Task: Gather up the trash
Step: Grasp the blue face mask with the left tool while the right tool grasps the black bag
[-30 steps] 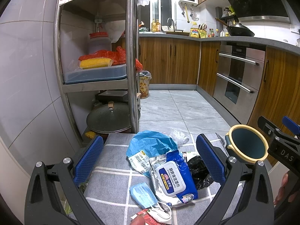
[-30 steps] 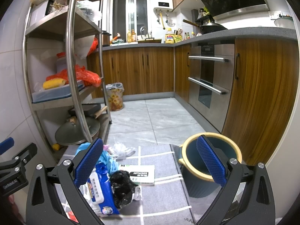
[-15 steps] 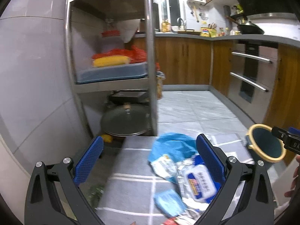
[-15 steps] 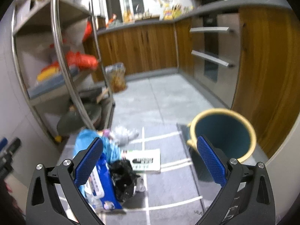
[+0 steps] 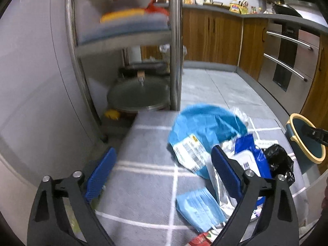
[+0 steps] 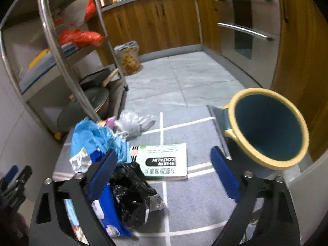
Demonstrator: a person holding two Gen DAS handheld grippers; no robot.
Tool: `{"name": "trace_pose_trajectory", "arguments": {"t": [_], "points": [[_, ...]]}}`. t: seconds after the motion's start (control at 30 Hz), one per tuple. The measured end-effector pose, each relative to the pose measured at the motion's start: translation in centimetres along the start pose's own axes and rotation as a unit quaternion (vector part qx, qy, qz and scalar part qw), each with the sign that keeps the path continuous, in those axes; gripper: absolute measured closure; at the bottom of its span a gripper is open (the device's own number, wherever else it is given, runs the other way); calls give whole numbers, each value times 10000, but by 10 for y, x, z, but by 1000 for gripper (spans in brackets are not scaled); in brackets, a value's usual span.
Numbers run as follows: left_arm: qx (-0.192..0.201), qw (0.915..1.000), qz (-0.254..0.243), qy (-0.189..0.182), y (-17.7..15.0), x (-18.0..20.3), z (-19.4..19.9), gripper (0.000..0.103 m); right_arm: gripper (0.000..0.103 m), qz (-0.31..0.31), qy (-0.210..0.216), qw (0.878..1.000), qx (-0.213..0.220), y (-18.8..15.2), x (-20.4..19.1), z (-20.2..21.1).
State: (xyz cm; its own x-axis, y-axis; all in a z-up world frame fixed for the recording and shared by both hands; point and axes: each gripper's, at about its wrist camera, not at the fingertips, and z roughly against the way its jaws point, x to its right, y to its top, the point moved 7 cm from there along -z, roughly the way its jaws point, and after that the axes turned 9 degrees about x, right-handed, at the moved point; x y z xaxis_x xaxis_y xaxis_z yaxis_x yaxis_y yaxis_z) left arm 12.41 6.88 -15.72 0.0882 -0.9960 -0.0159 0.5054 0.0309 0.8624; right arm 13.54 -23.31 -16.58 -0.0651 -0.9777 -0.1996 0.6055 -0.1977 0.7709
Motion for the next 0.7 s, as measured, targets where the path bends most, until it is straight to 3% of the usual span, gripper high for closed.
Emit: {"name": "trace_pose_trajectory", "arguments": {"t": [0.2, 0.33, 0.6, 0.7], "points": [[-453, 9987, -108, -223, -36, 24, -16, 27, 46, 103, 180, 9994, -269, -14, -7, -15], [-677, 9962, -486, -255, -59, 41, -21, 33, 50, 245, 398, 9983, -344, -22, -17, -22], [-939, 9923, -648, -478, -73, 54, -27, 39, 55, 280, 640, 9962, -522, -29, -27, -34], [-1073, 9905, -705, -485, -79, 56, -33, 48, 60, 308, 696, 9951, -636, -35, -29, -39]]}}
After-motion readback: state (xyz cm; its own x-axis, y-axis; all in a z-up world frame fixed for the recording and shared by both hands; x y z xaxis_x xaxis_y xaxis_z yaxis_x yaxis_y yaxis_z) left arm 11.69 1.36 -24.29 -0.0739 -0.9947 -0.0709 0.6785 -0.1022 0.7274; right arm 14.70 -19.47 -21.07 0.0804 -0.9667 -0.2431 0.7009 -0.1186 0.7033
